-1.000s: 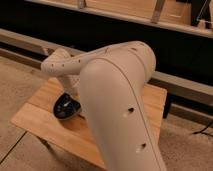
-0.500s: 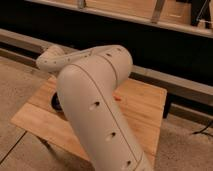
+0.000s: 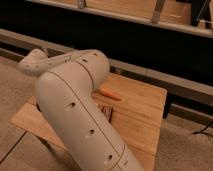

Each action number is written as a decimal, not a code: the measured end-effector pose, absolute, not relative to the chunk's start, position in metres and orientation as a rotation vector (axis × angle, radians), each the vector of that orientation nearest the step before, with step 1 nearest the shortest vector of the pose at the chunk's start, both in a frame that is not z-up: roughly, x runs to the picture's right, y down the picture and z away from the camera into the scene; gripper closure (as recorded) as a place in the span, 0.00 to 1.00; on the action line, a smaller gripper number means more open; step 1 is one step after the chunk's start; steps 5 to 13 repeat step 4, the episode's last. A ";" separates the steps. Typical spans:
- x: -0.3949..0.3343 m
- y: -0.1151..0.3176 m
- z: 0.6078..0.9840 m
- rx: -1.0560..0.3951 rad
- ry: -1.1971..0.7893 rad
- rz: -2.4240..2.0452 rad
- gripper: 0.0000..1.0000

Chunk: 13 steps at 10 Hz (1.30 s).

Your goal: Drag the ceramic bowl in a circle

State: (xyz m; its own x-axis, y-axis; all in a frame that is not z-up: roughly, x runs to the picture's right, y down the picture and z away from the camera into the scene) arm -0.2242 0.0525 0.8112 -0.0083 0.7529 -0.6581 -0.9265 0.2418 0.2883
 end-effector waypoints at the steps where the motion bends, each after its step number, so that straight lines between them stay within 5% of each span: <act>1: -0.233 0.060 0.806 -0.283 0.812 1.330 1.00; 4: -0.229 0.087 0.776 -0.361 0.770 1.314 1.00; 13: -0.229 0.087 0.776 -0.361 0.770 1.314 1.00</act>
